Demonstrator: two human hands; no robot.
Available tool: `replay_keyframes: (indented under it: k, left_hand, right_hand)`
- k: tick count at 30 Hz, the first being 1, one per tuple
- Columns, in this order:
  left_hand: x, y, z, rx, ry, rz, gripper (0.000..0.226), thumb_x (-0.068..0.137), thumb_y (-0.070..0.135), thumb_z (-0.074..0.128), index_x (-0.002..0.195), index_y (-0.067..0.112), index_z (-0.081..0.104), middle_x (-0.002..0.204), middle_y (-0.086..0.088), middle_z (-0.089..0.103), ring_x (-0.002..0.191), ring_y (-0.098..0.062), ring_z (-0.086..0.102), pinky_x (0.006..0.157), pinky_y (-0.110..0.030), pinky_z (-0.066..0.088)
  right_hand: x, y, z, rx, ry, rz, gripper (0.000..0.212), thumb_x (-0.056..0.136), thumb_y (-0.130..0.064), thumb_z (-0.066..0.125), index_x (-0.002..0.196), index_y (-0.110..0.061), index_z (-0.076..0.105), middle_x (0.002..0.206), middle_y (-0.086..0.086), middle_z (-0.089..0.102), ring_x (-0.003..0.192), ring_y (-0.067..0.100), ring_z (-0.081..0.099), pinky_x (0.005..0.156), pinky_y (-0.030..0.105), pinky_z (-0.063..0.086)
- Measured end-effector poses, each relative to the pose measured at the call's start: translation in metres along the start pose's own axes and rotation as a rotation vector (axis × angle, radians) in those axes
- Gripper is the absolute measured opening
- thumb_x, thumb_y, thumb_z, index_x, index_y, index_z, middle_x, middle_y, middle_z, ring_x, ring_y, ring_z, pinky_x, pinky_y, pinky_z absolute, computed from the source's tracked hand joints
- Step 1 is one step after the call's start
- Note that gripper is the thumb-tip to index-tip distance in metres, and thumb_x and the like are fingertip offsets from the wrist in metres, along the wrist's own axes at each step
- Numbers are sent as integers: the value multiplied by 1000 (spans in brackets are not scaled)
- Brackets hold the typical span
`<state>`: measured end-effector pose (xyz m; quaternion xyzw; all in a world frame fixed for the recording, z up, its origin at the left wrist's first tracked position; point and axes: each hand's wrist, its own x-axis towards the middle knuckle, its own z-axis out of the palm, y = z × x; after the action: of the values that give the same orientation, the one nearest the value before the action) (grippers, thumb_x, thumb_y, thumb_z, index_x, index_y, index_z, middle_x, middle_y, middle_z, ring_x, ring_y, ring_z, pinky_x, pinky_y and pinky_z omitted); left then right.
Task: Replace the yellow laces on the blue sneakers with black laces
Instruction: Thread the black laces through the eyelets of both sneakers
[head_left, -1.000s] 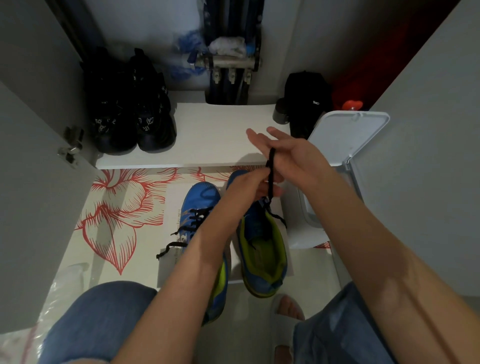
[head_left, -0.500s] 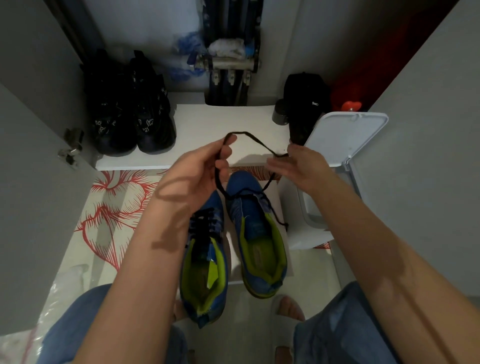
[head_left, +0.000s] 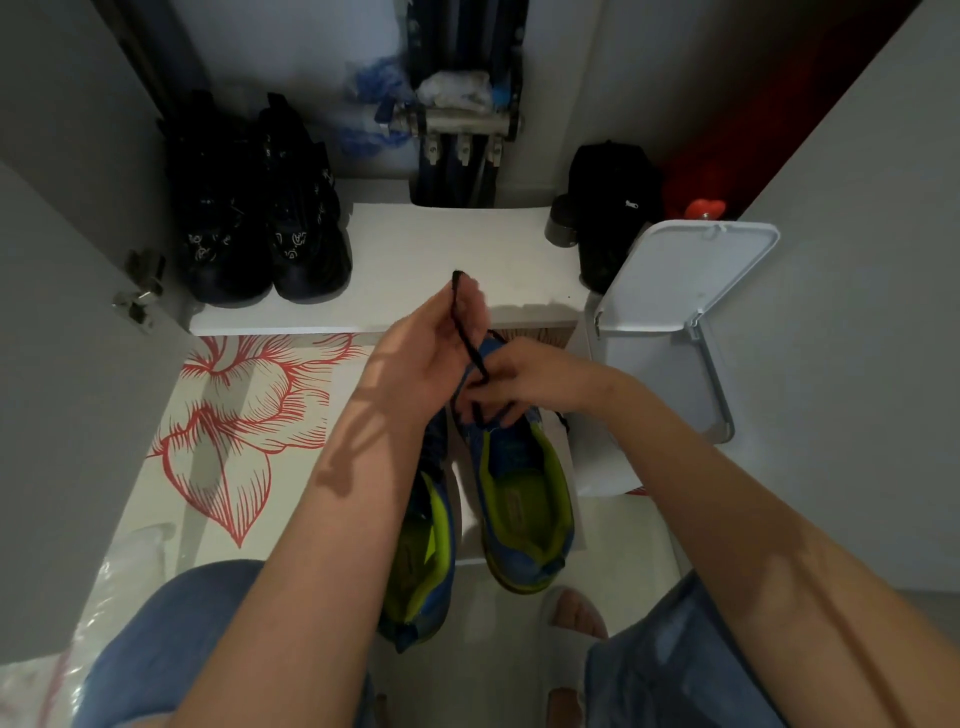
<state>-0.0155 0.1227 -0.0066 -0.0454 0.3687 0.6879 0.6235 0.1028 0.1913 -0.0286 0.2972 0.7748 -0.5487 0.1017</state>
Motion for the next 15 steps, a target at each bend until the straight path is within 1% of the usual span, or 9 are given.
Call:
replay_keyframes:
  k: [1,3,4,5,6,7,9,12,15]
  left_hand:
    - [6,-2,-7,247,83,59,21,100,13,41,89,10,59,77,-1,65,67,-9,63,58,-18,54]
    - [12,-5,-20,845,305,167,23,98,15,43,84,13,61,88,-5,64,85,-18,60,70,-27,49]
    - [12,-6,-24,1015,354,172,25,99,17,42,89,9,64,96,-11,64,92,-22,59,76,-31,48]
    - [11,-8,-27,1092,353,143,30,100,19,39,100,3,64,105,-15,64,97,-23,58,81,-34,47]
    - [7,-11,-27,1059,308,64,36,102,24,35,109,1,61,109,-16,64,98,-23,58,83,-33,48]
    - [2,-14,-26,974,235,-44,40,103,31,31,112,3,59,107,-13,65,96,-24,60,82,-32,49]
    - [-5,-19,-20,818,97,-152,40,101,40,34,108,9,59,100,-9,68,91,-22,66,79,-30,53]
    - [-6,-19,-18,770,-4,-91,28,98,29,48,112,7,60,96,-9,70,78,-13,71,69,-21,59]
    - [-4,-20,-21,807,15,3,26,95,12,53,115,-4,59,87,-9,68,62,-3,68,61,-13,55]
  right_hand:
    - [0,0,-2,120,86,12,22,95,-20,53,104,-4,65,93,11,71,81,21,69,76,33,59]
    - [-4,-3,-10,444,273,-15,20,98,-15,48,102,-1,60,86,14,71,74,25,71,67,33,60]
    - [-5,-3,-14,624,348,-45,18,99,-12,45,100,0,58,85,17,71,74,26,72,64,33,60]
    - [-6,-3,-18,770,415,-73,17,99,-8,41,97,-1,57,85,19,70,74,27,72,63,32,59]
    - [-6,-2,-20,871,467,-88,17,100,-5,39,96,0,55,86,20,69,74,26,72,62,30,58]
    - [-6,-1,-20,923,499,-92,17,100,-3,38,96,1,54,87,21,68,74,26,72,62,29,58]
    - [-3,0,-17,953,528,-76,14,99,-2,39,99,4,52,91,23,67,74,24,72,62,28,58]
    - [0,2,-15,956,540,-53,14,98,-3,42,96,4,53,91,24,66,71,23,72,64,28,59]
    - [0,2,-14,951,558,-12,14,99,-4,42,93,2,54,95,26,65,73,22,71,63,26,58]
